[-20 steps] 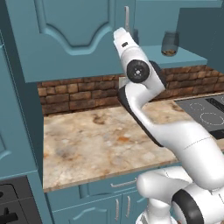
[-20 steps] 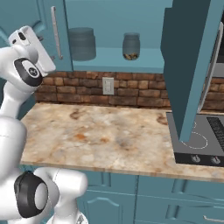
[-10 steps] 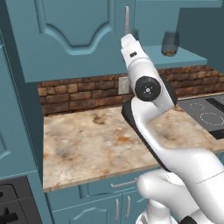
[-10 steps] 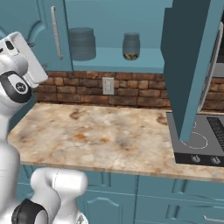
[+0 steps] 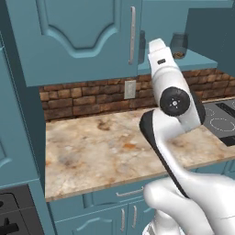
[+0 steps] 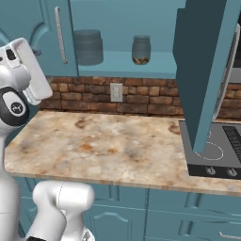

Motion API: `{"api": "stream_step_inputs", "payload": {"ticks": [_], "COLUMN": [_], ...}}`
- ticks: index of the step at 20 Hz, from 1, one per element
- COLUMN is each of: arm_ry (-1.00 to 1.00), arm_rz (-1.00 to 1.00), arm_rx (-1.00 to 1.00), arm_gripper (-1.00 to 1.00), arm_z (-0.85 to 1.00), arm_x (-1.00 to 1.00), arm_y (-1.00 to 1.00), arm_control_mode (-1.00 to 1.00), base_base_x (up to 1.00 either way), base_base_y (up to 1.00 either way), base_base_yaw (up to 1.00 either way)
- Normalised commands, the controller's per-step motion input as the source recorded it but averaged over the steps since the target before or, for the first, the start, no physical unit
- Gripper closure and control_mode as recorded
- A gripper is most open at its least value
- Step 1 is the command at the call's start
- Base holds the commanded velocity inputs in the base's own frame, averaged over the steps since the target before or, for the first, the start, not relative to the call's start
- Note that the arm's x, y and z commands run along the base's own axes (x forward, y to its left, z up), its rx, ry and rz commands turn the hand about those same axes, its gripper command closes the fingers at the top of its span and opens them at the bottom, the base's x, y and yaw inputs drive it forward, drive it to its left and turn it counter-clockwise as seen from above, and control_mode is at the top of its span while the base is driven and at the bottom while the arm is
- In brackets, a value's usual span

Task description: Pick the jar and jar from the dining table and place them in the open cabinet. Close the cabinet after placing the objects.

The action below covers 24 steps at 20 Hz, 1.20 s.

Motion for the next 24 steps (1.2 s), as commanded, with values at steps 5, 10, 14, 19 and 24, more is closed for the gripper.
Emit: {"api": "stream_step_inputs", "payload": {"ticks": [5,10,14,19,24], "arm_ry": [0.01,0.07,0.07,0.13,0.19], "arm_rz": [-0.07,-0.10,-0.04,0.00,0.00], "arm_rx": [0.08,0.14,0.19,0.37,0.47], "arm_gripper": [-1.00,-1.00,-1.00,-1.00,-1.00], "arm_z": [-0.03,-0.02,-0.21,-0.56,-0.56], "arm_x": [-0.34,-0.20,-0.03,-0.18,-0.20], "arm_y": [-0.52,-0.39,-0.29,-0.27,-0.03], "arm_control_mode": [-1.00,-1.00,-1.00,-1.00,-1.00], "base_base_x": [0.00,0.00,0.00,0.00,0.00], "base_base_y": [0.00,0.00,0.00,0.00,0.00], "base_base_yaw": [0.00,0.00,0.00,0.00,0.00]}}
